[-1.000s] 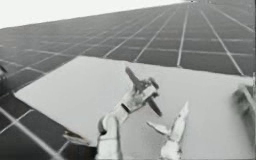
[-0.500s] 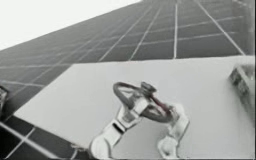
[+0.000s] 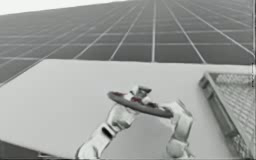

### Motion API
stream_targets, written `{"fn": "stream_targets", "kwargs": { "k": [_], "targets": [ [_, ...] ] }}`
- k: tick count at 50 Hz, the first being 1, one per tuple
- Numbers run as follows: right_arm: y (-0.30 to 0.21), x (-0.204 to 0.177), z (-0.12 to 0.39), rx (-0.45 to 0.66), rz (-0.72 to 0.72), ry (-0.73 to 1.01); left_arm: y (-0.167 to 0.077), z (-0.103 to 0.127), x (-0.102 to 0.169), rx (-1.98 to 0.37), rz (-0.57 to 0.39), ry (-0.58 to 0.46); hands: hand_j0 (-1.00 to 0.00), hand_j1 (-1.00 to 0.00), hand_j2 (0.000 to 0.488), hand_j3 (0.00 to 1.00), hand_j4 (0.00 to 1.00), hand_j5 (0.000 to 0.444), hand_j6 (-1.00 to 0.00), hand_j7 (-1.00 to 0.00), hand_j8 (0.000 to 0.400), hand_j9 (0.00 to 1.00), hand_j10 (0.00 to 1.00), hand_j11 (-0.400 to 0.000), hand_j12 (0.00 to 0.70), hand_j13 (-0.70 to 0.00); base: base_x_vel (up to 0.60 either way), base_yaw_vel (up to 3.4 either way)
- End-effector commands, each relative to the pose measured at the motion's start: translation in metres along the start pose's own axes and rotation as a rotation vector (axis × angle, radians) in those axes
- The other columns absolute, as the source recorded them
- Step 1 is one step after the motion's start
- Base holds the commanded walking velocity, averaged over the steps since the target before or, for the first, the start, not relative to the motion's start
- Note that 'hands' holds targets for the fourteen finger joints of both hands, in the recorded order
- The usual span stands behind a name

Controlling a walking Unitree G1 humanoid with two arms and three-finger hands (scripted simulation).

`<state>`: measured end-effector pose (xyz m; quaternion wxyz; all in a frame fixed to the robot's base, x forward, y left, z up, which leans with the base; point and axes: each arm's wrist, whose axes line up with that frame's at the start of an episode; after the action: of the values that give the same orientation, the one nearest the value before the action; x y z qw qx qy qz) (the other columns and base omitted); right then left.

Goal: Pick up and drop off the object

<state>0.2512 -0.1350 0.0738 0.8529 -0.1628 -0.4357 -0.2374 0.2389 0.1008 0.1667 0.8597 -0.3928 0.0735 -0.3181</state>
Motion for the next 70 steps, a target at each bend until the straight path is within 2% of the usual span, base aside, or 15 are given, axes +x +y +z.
{"fn": "stream_targets", "kwargs": {
  "k": [1, 2, 5, 7, 9, 10, 11, 36, 70],
  "targets": [
    [0.0, 0.004, 0.016, 0.102, -0.059, -0.163, 0.053, -0.044, -0.062, -0.025, 0.457, 0.183, 0.0, 0.0, 0.0, 1.0, 1.0, 0.0, 0.0, 0.0, 0.0, 1.0, 1.0, -0.4, 0.0, -0.7, 0.0, 0.0],
    [-0.007, 0.002, 0.01, 0.108, -0.063, -0.148, 0.045, -0.042, -0.068, -0.021, 0.45, 0.174, 0.0, 0.0, 0.0, 1.0, 1.0, 0.0, 0.0, 0.0, 0.0, 1.0, 1.0, -0.4, 0.0, -0.7, 0.0, 0.0],
    [-0.023, 0.01, 0.018, 0.178, -0.084, -0.168, 0.05, -0.046, -0.066, -0.029, 0.439, 0.169, 0.0, 0.0, 0.0, 1.0, 1.0, 0.0, 0.0, 0.0, 0.0, 1.0, 1.0, -0.4, 0.0, -0.7, 0.0, 0.0],
    [-0.033, 0.003, 0.019, 0.242, -0.05, -0.159, 0.056, -0.042, -0.071, -0.014, 0.431, 0.169, 0.0, 0.0, 0.0, 1.0, 1.0, 0.0, 0.0, 0.0, 0.0, 1.0, 1.0, -0.4, 0.0, -0.7, 0.0, 0.0],
    [-0.034, 0.0, 0.018, 0.283, 0.006, -0.18, 0.048, -0.046, -0.072, -0.026, 0.438, 0.165, 0.0, 0.0, 0.0, 1.0, 1.0, 0.0, 0.0, 0.0, 0.0, 1.0, 1.0, -0.4, 0.0, -0.7, 0.0, 0.0],
    [-0.036, -0.004, 0.018, 0.3, 0.025, -0.174, 0.054, -0.038, -0.075, -0.021, 0.441, 0.164, 0.0, 0.0, 0.0, 1.0, 1.0, 0.0, 0.0, 0.0, 0.0, 1.0, 1.0, -0.4, 0.0, -0.7, 0.0, 0.0],
    [0.082, 0.091, -0.058, 0.541, -0.165, 1.286, 0.055, -0.045, -0.074, -0.008, 0.427, 0.152, 0.0, 0.0, 0.0, 1.0, 1.0, 0.0, 0.0, 0.0, 0.0, 1.0, 1.0, -0.4, 0.0, -0.7, 0.16, 2.76],
    [0.082, 0.091, -0.058, 0.541, -0.165, 1.286, 0.055, -0.045, -0.074, -0.008, 0.427, 0.152, 0.0, 0.0, 0.0, 1.0, 1.0, 0.0, 0.0, 0.0, 0.0, 1.0, 1.0, -0.4, 0.0, -0.7, 0.2, 2.06],
    [0.082, 0.091, -0.058, 0.541, -0.165, 1.286, 0.055, -0.045, -0.074, -0.008, 0.427, 0.152, 0.0, 0.0, 0.0, 1.0, 1.0, 0.0, 0.0, 0.0, 0.0, 1.0, 1.0, -0.4, 0.0, -0.7, 0.35, 0.76]
  ]
}}
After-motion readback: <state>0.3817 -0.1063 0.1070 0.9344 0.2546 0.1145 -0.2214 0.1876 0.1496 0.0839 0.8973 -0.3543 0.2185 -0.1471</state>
